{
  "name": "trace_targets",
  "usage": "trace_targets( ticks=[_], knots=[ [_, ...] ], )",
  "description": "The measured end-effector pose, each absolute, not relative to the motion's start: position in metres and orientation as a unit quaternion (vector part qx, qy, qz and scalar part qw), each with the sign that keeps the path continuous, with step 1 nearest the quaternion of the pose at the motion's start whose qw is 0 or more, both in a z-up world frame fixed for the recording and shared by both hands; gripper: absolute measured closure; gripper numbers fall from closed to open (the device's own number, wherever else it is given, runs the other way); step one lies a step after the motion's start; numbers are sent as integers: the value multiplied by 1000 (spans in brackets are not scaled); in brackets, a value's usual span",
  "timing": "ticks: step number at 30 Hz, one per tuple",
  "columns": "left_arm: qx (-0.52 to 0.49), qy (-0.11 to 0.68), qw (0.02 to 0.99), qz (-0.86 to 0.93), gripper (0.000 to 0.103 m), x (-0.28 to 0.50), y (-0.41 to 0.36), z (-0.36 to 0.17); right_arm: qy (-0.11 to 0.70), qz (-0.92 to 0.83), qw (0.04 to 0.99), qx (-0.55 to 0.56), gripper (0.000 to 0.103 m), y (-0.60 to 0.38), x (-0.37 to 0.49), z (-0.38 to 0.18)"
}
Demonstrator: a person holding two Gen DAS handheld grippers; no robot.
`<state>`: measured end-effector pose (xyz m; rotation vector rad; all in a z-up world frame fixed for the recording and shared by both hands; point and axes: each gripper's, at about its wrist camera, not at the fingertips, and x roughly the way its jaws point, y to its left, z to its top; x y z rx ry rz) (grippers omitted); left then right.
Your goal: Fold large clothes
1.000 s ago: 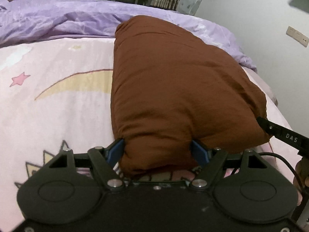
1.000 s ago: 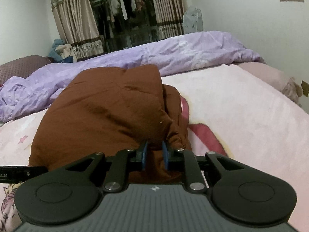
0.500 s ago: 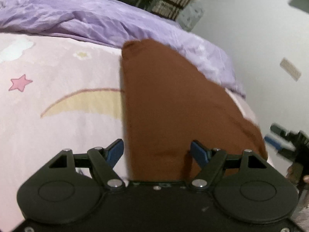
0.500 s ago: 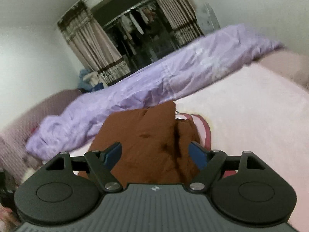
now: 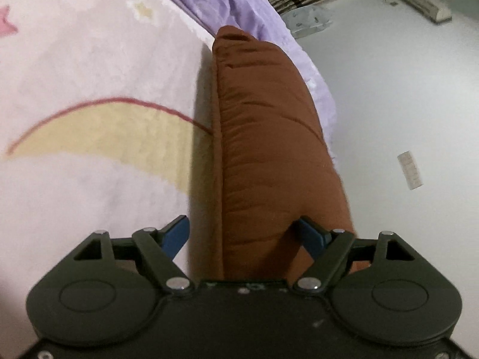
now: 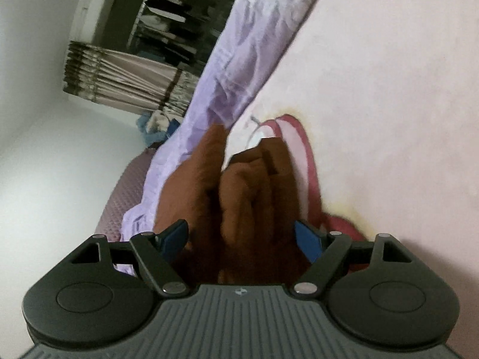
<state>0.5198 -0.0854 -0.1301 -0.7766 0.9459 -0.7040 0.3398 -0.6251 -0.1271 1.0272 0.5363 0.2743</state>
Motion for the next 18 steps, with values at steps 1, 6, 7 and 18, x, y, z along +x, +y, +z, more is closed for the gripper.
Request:
trace_targets(
  ticks=[1,6,7,18],
  knots=[
    [-360,436,757,-328,18,523,-85,-132,256,136,826,484,9,-626,345,-128],
    [-370,437,736,-361,16,543,-89,-138,262,155,815,493,8,-628,364,-133],
    [-372,438,732,-367,15,545,-90,-139,262,158,813,496,8,-629,365,-134],
    [-338,448,724,-401,5,585,-132,-134,277,182,815,475,0,-623,390,-126]
  ],
)
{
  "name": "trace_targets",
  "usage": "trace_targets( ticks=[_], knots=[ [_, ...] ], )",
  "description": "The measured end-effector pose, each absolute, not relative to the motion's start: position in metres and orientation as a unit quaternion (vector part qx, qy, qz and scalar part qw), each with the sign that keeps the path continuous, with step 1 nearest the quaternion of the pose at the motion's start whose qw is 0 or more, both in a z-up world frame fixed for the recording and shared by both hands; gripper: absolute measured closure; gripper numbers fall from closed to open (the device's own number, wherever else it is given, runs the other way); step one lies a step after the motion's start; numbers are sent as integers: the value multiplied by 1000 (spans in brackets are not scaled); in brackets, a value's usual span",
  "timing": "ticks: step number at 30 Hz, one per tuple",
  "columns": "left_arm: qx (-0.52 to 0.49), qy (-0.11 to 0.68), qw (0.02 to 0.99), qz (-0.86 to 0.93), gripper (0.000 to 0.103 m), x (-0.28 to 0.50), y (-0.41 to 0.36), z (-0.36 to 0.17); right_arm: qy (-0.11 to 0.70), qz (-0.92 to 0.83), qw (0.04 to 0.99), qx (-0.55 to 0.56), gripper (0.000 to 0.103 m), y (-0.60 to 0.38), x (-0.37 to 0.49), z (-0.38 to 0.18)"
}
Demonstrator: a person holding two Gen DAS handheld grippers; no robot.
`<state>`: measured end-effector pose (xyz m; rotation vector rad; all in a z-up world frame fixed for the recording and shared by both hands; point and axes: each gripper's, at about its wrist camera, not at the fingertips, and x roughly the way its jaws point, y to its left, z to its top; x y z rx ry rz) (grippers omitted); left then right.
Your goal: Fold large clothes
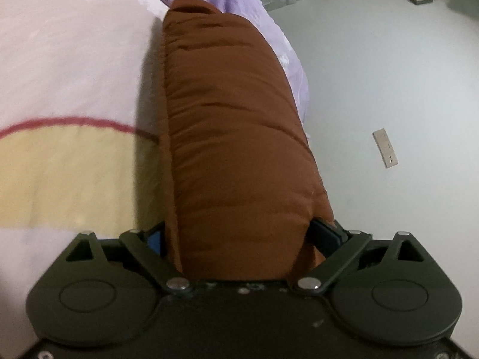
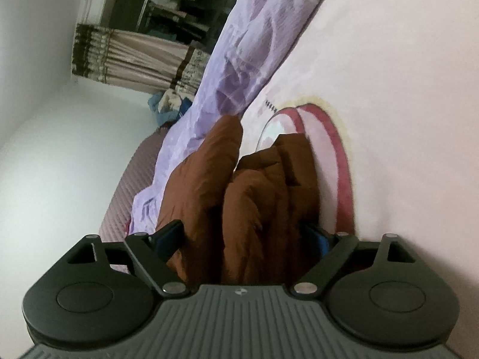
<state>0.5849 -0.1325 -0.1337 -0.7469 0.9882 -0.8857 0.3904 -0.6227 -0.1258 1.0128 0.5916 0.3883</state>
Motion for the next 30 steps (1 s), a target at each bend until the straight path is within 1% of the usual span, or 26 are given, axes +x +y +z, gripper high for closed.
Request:
trace_targets(
  ticks=[5,6,7,9,10,12,15,17,21,30],
  knots=[
    [-315,445,738,-397,4,588,-145,-131,284,183,825,452,0,-614,396,-121],
    [-312,446,740,-395,4,589,-148,-130,285,183,828,448,0,-612,396,-120],
    [-309,447,742,-392,4,589,-149,-129,286,181,829,445,3,-612,395,-120],
    [-315,450,740,-388,6,590,-151,-129,290,177,827,449,21,-611,394,-121],
    [-319,450,739,-386,8,589,-151,-129,290,173,825,452,26,-612,392,-122],
    [-320,448,742,-382,10,588,-152,-127,287,173,824,457,45,-610,390,-121],
    [-304,441,752,-384,12,581,-153,-117,280,172,830,451,54,-604,384,-111],
    [-299,432,753,-396,18,578,-150,-106,272,176,835,445,56,-598,379,-100],
    [-275,414,771,-399,18,570,-135,-83,255,186,847,427,59,-578,374,-76],
    [-260,370,804,-385,18,534,-83,-26,234,244,845,414,60,-504,389,-35]
  ],
)
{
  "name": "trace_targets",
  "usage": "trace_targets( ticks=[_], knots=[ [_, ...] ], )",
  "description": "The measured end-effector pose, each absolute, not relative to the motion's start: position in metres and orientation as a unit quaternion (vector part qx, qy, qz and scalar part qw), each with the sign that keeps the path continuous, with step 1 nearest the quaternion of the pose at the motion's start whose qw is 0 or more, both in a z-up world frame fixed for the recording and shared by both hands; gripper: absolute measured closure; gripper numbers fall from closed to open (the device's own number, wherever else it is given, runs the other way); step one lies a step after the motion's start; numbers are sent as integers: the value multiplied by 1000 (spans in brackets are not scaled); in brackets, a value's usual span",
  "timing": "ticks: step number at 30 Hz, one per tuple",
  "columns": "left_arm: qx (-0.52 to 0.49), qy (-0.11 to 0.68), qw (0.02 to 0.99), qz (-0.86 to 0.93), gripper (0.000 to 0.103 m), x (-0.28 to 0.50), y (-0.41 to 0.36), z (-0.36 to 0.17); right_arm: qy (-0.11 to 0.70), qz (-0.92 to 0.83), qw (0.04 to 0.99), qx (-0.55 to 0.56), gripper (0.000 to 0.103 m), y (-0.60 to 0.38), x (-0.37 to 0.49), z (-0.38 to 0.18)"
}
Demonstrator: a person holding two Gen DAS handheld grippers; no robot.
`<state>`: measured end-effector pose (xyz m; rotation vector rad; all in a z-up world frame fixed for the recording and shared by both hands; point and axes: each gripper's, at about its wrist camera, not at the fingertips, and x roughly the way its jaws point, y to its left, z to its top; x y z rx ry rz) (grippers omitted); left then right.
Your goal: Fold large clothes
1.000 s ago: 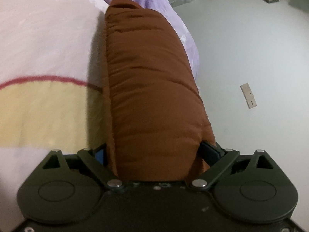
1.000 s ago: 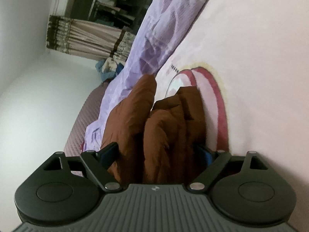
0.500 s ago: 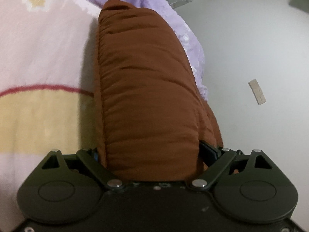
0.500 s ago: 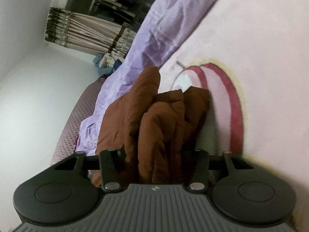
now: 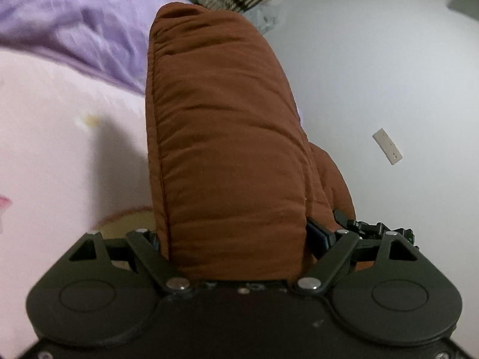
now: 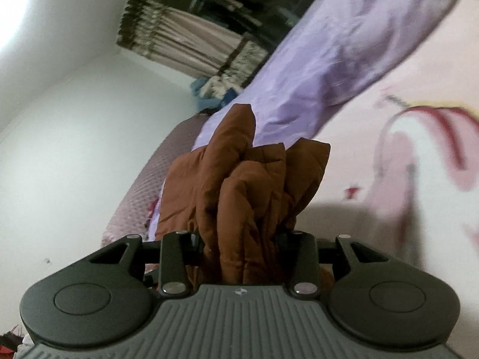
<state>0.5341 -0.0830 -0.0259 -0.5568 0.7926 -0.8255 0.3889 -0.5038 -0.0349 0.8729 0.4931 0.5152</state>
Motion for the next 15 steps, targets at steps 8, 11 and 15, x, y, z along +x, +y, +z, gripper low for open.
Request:
trace_targets(
  ticks=[8,11,15],
  knots=[
    [-259,368,812,-371,18,549,-62,-30,237,251,839,421,60,-440,422,-38],
    [-260,379,808,-368,18,565,-68,-48,249,242,836,426,60,-430,437,-53],
    [-263,400,800,-361,18,586,-78,-80,274,220,832,430,60,-427,457,-79]
  ],
)
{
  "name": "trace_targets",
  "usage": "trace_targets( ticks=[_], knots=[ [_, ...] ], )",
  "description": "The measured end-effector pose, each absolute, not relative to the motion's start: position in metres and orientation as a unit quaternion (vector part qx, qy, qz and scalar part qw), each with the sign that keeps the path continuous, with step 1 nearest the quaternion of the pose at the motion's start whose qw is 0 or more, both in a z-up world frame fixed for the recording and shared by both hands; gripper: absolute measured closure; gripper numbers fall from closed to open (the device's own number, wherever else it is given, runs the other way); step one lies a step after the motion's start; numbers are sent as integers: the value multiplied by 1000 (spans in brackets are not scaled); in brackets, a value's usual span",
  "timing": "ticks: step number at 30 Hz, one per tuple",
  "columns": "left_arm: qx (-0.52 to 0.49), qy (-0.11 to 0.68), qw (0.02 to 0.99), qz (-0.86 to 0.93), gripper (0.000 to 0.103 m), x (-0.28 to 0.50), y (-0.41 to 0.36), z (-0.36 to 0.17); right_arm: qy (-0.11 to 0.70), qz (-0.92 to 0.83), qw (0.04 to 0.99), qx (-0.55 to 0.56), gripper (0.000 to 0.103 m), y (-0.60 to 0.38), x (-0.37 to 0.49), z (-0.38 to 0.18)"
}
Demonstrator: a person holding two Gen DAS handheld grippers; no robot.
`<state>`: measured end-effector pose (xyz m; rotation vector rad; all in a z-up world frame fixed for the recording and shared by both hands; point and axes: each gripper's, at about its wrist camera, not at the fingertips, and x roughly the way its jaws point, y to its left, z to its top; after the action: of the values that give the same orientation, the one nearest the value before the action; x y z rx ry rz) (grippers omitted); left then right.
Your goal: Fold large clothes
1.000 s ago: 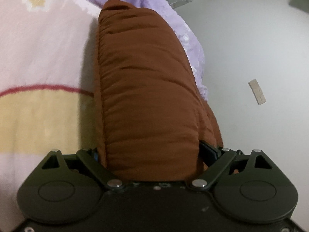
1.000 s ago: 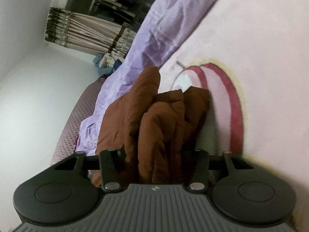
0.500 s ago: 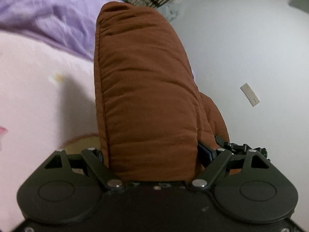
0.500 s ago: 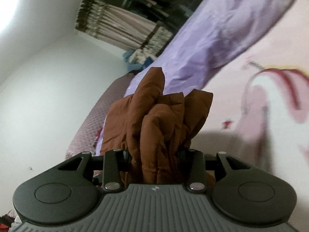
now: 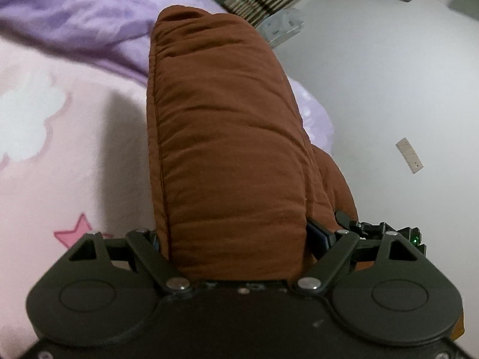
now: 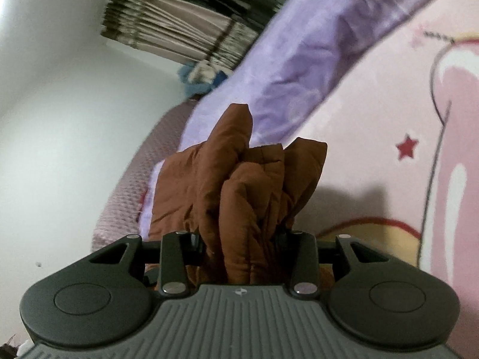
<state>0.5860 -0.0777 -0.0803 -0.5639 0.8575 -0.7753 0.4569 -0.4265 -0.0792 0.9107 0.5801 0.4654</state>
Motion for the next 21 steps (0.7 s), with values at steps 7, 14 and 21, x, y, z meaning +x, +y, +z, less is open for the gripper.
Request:
trace_targets(
  ticks=[7,14,21],
  knots=[
    [-278,414,793,-351,14,612,-65,-122,286,206,820,451,59,-437,466,-113],
    [-273,420,795,-342,11,603,-72,-110,286,198,809,474,38,-438,463,-125],
    [-209,407,844,-281,14,564,-63,-63,276,157,842,437,28,-439,439,-87]
  ],
)
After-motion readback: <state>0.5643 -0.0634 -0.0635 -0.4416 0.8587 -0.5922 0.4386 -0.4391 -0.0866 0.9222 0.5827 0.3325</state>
